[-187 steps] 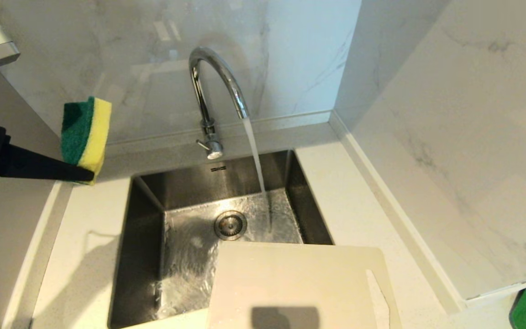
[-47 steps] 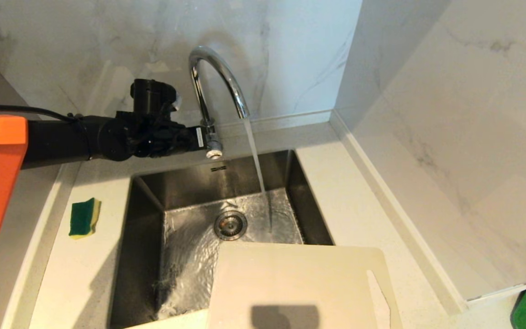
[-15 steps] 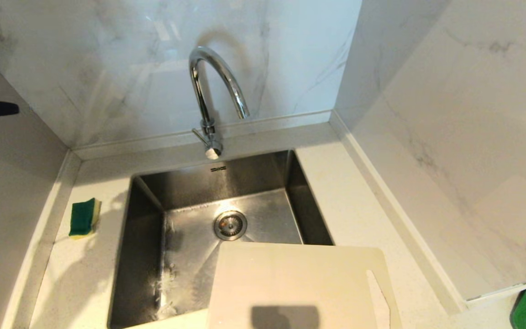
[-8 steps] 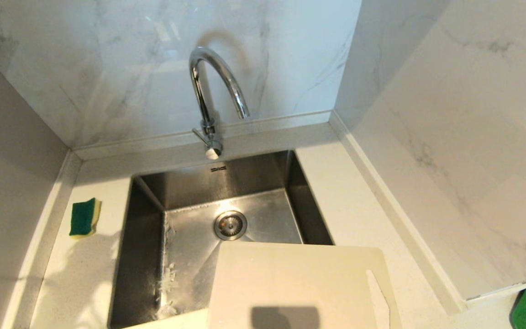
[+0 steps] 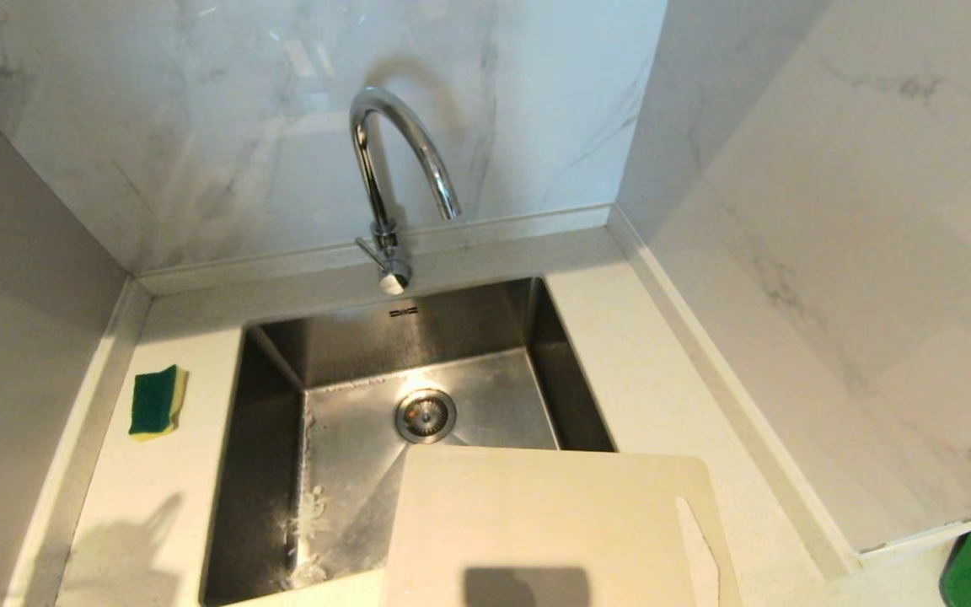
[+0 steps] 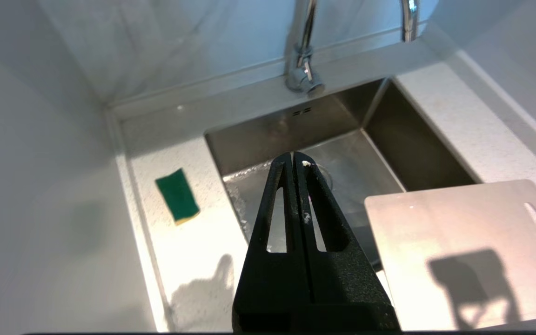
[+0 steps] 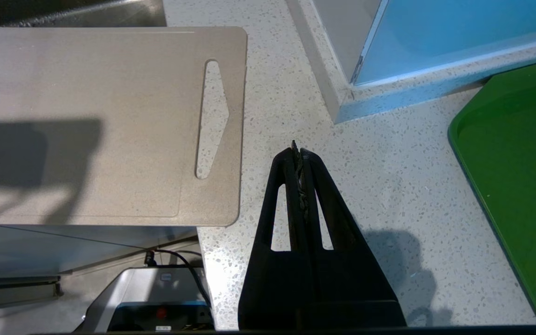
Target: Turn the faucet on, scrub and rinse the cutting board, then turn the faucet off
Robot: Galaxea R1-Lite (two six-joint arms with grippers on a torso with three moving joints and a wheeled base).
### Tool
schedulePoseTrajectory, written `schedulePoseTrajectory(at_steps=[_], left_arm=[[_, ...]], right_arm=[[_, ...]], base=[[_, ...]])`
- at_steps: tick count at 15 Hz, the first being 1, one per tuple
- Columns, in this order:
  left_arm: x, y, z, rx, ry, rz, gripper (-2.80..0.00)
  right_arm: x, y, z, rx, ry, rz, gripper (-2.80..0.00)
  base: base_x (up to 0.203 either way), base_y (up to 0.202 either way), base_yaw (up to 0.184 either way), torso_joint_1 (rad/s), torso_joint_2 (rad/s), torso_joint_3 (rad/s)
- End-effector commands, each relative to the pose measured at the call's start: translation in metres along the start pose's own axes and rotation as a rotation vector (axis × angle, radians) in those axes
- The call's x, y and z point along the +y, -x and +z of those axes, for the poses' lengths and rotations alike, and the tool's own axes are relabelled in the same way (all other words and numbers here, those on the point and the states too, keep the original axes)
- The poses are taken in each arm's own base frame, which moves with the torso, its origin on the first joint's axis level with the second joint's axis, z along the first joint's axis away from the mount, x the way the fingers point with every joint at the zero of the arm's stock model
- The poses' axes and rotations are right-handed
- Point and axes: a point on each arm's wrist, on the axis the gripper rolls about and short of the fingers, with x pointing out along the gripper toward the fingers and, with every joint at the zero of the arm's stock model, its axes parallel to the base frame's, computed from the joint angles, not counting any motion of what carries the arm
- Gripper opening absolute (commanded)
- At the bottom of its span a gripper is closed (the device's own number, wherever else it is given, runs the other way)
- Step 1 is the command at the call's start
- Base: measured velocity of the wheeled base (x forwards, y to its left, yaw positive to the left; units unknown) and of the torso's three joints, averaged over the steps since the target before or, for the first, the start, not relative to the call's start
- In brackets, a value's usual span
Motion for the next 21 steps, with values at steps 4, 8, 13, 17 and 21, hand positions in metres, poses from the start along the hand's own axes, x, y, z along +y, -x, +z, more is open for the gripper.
schedulePoseTrajectory(at_steps=[4,8,13,17,21], left_arm=[[-0.001,-0.002,-0.012,0.038,0.018,0.072,-2.80],[-0.003,0.001,-0.034,0.080,0.020,0.075,-2.80],[-0.008,0.017,-0.077,0.108,0.012,0.084,-2.80],[-0.011,0.033,-0.120,0.112,-0.017,0.082,-2.80],[-0.013,0.044,-0.159,0.100,-0.023,0.096,-2.80]], right_arm=[[0.000,0.000,0.000,0.002,0.000,0.000,-2.80],[0.000,0.000,0.000,0.002,0.000,0.000,-2.80],[0.000,0.000,0.000,0.002,0.000,0.000,-2.80],[0.000,0.000,0.000,0.002,0.000,0.000,-2.80],[0.000,0.000,0.000,0.002,0.000,0.000,-2.80]], base=[[0.000,0.000,0.000,0.000,0.00,0.000],[0.000,0.000,0.000,0.000,0.00,0.000],[0.000,0.000,0.000,0.000,0.00,0.000],[0.000,0.000,0.000,0.000,0.00,0.000],[0.000,0.000,0.000,0.000,0.00,0.000]])
